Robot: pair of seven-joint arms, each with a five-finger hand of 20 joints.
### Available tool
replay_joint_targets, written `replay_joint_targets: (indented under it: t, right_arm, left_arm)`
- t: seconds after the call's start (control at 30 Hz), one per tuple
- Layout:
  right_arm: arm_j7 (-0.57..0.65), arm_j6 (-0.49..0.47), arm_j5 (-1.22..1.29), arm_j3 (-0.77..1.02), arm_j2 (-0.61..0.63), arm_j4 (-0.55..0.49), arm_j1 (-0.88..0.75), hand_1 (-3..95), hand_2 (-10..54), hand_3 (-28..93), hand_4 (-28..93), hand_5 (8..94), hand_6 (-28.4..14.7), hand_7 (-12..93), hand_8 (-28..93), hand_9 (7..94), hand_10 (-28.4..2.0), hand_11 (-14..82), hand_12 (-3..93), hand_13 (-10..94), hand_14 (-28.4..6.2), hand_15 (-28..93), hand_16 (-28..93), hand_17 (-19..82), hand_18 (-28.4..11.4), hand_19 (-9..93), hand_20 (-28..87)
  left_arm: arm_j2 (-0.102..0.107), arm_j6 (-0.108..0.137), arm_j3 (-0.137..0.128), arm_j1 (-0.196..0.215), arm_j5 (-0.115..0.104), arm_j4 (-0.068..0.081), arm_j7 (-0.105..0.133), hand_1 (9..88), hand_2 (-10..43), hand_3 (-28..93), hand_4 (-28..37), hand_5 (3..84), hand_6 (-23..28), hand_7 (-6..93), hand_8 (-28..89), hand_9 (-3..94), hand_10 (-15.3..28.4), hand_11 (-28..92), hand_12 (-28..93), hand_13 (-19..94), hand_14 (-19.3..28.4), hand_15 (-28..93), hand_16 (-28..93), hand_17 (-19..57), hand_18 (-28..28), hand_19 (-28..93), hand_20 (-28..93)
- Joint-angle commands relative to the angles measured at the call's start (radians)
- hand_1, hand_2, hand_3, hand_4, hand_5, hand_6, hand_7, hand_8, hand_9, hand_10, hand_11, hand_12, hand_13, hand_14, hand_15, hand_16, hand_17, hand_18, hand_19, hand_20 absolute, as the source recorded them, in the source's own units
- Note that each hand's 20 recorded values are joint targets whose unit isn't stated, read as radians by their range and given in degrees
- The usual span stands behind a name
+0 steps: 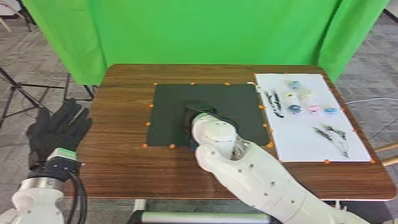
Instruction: Arrange flowers
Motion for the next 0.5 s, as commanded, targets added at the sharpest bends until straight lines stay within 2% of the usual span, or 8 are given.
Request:
replay_joint_targets:
  t: [0.03,0.1,0.17,0.2,0.3,0.4,0.47,0.5]
  right_arm:
    - [0.018,-0.049,-0.042,-0.046,-0.056,0.036,0.012,42.2,-9.5,81,0,74.1,-1.9,46,21,88.9,-10.0,25.0,45.7,85,-8.0,52,34,52,-22.9,93,38]
    - [0.028,-0.043,-0.045,-0.060,-0.060,0.041,0.013,42.2,-9.5,81,0,74.1,-1.9,46,21,88.9,-10.0,25.0,45.6,85,-8.1,52,34,52,-22.9,93,38]
    - [0.046,-0.075,-0.039,-0.046,-0.075,0.044,-0.015,42.1,-9.5,81,1,74.1,-2.0,46,21,88.9,-10.0,25.1,45.7,85,-8.1,52,34,52,-23.0,93,39]
    - [0.061,-0.057,-0.023,-0.053,-0.077,0.046,-0.014,42.0,-9.5,81,1,74.1,-2.0,46,21,88.9,-10.0,25.2,45.8,85,-8.1,52,34,52,-23.0,93,39]
    - [0.060,-0.061,-0.031,-0.067,-0.089,0.064,-0.005,42.0,-9.5,81,1,74.1,-2.1,46,21,88.9,-10.1,25.3,45.8,85,-8.1,52,34,52,-23.1,93,39]
    - [0.074,-0.073,-0.045,-0.053,-0.106,0.082,-0.022,42.0,-9.5,81,1,74.2,-2.2,46,21,88.8,-10.1,25.4,45.7,85,-8.1,52,34,52,-23.1,93,39]
    - [0.081,-0.063,-0.054,-0.052,-0.110,0.092,-0.026,42.0,-9.5,81,1,74.3,-2.3,46,21,88.8,-10.1,25.4,45.7,85,-8.1,52,34,52,-23.1,93,39]
    - [0.077,-0.062,-0.055,-0.044,-0.119,0.103,-0.028,42.0,-9.5,81,1,74.4,-2.4,45,21,88.8,-10.2,25.5,45.8,85,-8.1,52,34,52,-23.1,93,39]
  left_arm:
    - [0.010,0.004,0.032,-0.036,0.013,0.007,-0.029,27.8,14.0,70,-28.3,39.1,5.7,17.3,-11,30.9,11.5,19,6,20,10.3,29,-12,-4.5,8.6,30,6]
    - [0.006,0.005,0.038,-0.046,0.011,0.008,-0.049,27.8,14.0,70,-28.3,39.1,5.7,17.4,-11,30.9,11.6,19,6,20,10.3,29,-12,-4.5,8.6,30,6]
    - [0.006,0.016,0.037,-0.055,0.020,0.009,-0.100,27.7,14.1,70,-28.3,39.2,5.7,17.5,-11,30.9,11.6,19,6,21,10.3,29,-12,-4.5,8.6,30,6]
    - [0.012,0.009,0.043,-0.073,0.031,0.014,-0.119,27.7,14.1,70,-28.3,39.2,5.7,17.6,-11,31.0,11.6,19,6,21,10.3,29,-12,-4.5,8.6,30,6]
    - [0.022,0.003,0.057,-0.102,0.042,0.021,-0.130,27.8,14.2,70,-28.3,39.2,5.8,17.5,-11,31.0,11.5,19,6,21,10.3,29,-12,-4.6,8.6,30,6]
    - [0.015,0.016,0.097,-0.140,0.022,0.032,-0.144,27.7,14.3,70,-28.3,39.2,5.7,17.5,-11,31.0,11.6,19,6,21,10.3,29,-12,-4.6,8.6,30,6]
    - [0.006,0.003,0.123,-0.168,0.015,0.041,-0.154,27.7,14.3,70,-28.3,39.3,5.7,17.5,-11,31.0,11.5,19,6,21,10.3,29,-12,-4.6,8.7,30,6]
    - [0.007,0.001,0.127,-0.170,0.022,0.041,-0.155,27.8,14.3,70,-28.3,39.3,5.7,17.6,-11,31.0,11.5,19,6,21,10.3,29,-12,-4.6,8.7,30,6]
